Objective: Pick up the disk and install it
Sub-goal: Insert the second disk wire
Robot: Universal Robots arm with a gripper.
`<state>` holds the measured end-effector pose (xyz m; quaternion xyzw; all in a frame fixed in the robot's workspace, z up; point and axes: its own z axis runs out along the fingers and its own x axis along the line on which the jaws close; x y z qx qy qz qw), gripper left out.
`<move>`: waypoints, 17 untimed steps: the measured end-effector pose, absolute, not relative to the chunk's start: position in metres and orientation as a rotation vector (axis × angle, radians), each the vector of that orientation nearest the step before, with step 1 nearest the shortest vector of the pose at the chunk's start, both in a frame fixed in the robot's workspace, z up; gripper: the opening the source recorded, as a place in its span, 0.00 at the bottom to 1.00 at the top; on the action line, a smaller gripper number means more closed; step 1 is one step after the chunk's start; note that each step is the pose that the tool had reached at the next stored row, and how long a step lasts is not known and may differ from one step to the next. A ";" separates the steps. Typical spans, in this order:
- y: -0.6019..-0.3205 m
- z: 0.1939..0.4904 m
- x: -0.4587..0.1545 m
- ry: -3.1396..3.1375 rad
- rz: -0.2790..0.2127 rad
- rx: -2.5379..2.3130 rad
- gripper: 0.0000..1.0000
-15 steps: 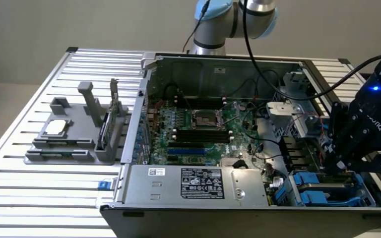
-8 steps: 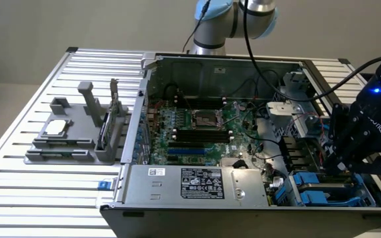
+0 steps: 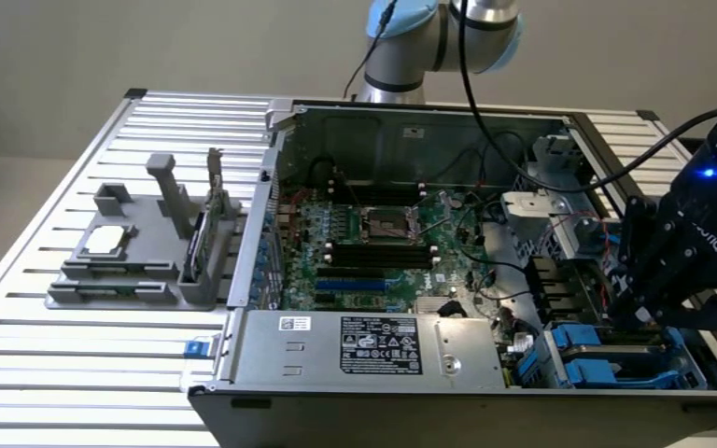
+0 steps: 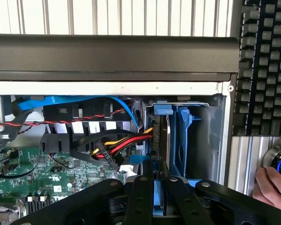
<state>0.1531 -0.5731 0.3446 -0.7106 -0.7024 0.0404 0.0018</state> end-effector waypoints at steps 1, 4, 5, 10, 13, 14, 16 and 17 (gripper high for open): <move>-0.573 0.344 0.153 -2.204 0.127 -2.230 0.16; -0.574 0.344 0.153 -2.204 0.126 -2.230 0.16; -0.574 0.344 0.153 -2.204 0.127 -2.230 0.16; -0.574 0.343 0.153 -2.204 0.127 -2.230 0.16; -0.574 0.343 0.154 -2.204 0.127 -2.230 0.16; -0.574 0.343 0.154 -2.204 0.127 -2.230 0.16; -0.574 0.342 0.154 -2.204 0.127 -2.230 0.16; -0.574 0.342 0.154 -2.204 0.127 -2.230 0.16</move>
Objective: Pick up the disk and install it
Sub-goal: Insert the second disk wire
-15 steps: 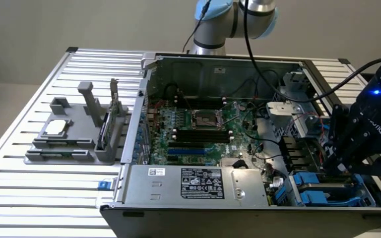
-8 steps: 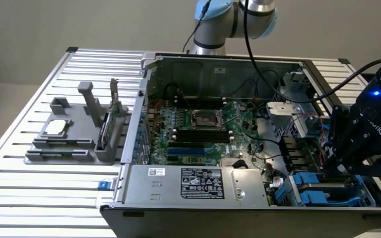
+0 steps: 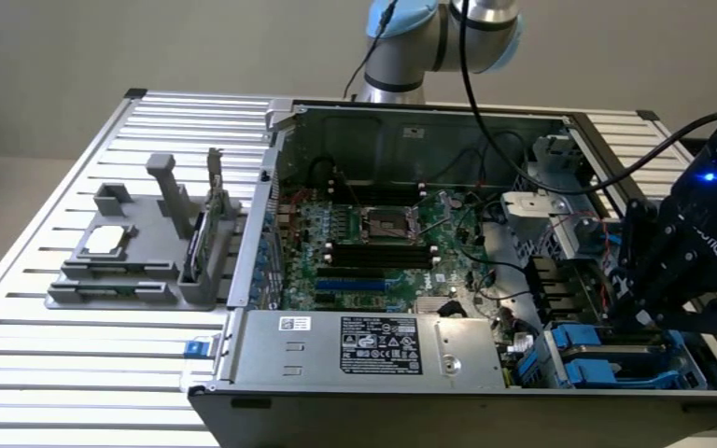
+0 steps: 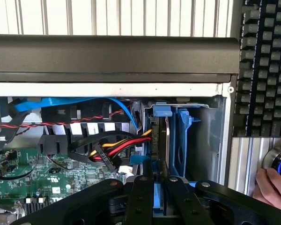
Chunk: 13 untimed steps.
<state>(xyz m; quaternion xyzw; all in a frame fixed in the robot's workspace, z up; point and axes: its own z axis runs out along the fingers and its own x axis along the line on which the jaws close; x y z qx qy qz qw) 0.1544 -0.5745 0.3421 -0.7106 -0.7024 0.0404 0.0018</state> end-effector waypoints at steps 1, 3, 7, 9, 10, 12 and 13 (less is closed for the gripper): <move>-0.574 0.342 0.154 -2.204 0.127 -2.230 0.16; -0.575 0.341 0.155 -2.204 0.127 -2.230 0.16; -0.575 0.339 0.155 -2.204 0.126 -2.230 0.16; -0.575 0.338 0.155 -2.204 0.127 -2.230 0.16; -0.575 0.338 0.155 -2.205 0.127 -2.230 0.16; -0.575 0.337 0.155 -2.205 0.127 -2.230 0.16; -0.575 0.337 0.155 -2.205 0.127 -2.230 0.16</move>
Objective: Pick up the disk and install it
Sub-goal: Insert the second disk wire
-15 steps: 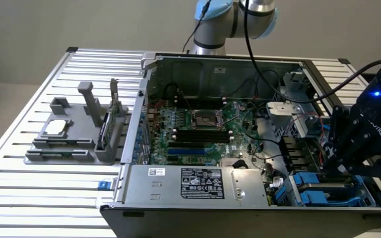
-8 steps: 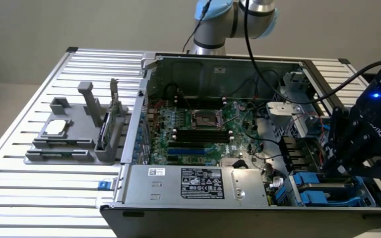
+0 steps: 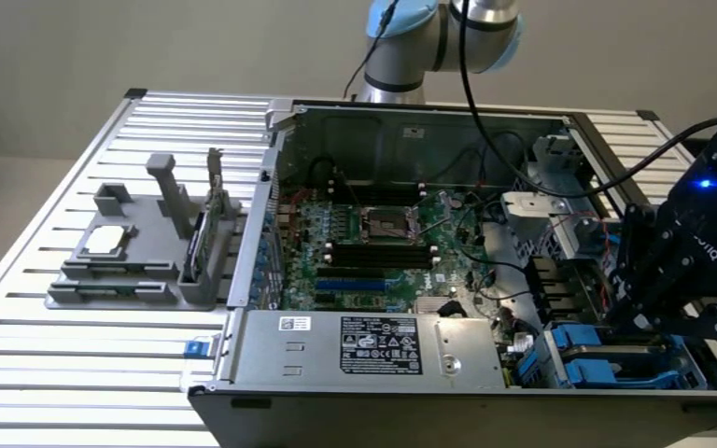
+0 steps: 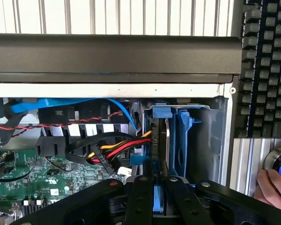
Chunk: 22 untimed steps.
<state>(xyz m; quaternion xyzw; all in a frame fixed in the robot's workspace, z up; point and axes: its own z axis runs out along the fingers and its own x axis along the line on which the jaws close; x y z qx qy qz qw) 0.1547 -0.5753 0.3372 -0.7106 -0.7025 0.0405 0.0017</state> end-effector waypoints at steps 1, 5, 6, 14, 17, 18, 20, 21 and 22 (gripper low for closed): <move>-0.575 0.337 0.155 -2.204 0.127 -2.230 0.16; -0.576 0.340 0.155 -2.204 0.126 -2.230 0.24; -0.576 0.343 0.155 -2.204 0.126 -2.230 0.24; -0.576 0.360 0.143 -2.203 0.124 -2.228 0.24; -0.574 0.361 0.137 -2.203 0.124 -2.229 0.24; -0.573 0.361 0.134 -2.203 0.124 -2.229 0.24; -0.572 0.361 0.131 -2.203 0.124 -2.229 0.24; -0.571 0.361 0.130 -2.203 0.124 -2.228 0.24; -0.570 0.361 0.129 -2.203 0.124 -2.229 0.24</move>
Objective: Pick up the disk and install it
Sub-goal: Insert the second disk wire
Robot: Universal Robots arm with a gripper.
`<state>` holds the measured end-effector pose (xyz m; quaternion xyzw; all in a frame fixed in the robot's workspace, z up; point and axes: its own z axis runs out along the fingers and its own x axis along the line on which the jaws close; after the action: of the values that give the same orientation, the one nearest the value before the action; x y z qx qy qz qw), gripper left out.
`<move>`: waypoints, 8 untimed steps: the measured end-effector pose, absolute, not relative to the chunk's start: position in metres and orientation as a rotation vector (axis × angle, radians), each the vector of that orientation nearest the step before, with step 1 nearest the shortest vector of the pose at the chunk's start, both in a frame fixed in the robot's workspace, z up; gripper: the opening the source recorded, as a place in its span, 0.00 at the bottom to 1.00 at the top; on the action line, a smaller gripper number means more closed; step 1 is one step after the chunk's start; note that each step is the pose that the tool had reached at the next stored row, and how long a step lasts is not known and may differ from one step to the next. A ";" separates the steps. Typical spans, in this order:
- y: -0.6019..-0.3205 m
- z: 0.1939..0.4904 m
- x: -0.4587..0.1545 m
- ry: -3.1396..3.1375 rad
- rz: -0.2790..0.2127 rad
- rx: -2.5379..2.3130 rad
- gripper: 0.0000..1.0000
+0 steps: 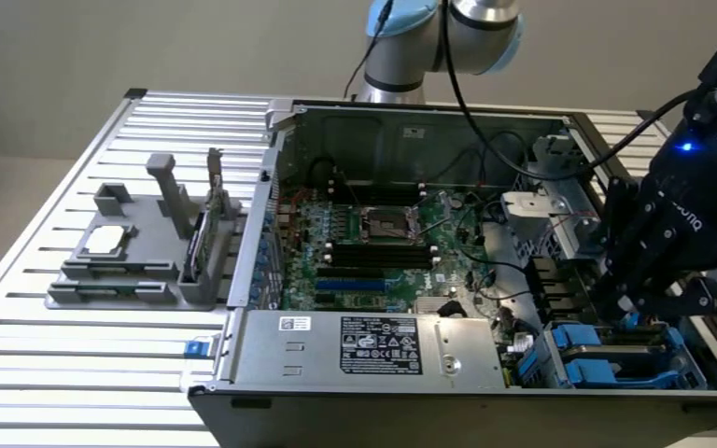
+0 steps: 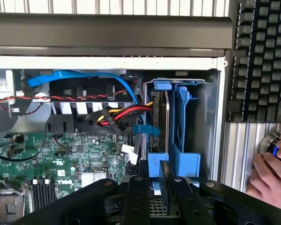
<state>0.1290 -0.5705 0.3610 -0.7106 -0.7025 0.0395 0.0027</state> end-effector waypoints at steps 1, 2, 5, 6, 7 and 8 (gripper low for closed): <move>-0.570 0.361 0.128 -2.203 0.123 -2.228 0.24; -0.570 0.361 0.128 -2.203 0.123 -2.228 0.24; -0.571 0.361 0.128 -2.203 0.121 -2.227 0.24; -0.570 0.361 0.128 -2.202 0.121 -2.227 0.24; -0.571 0.361 0.128 -2.202 0.121 -2.227 0.24; -0.571 0.361 0.128 -2.203 0.121 -2.227 0.24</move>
<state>0.1281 -0.5705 0.3610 -0.7105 -0.7026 0.0387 0.0034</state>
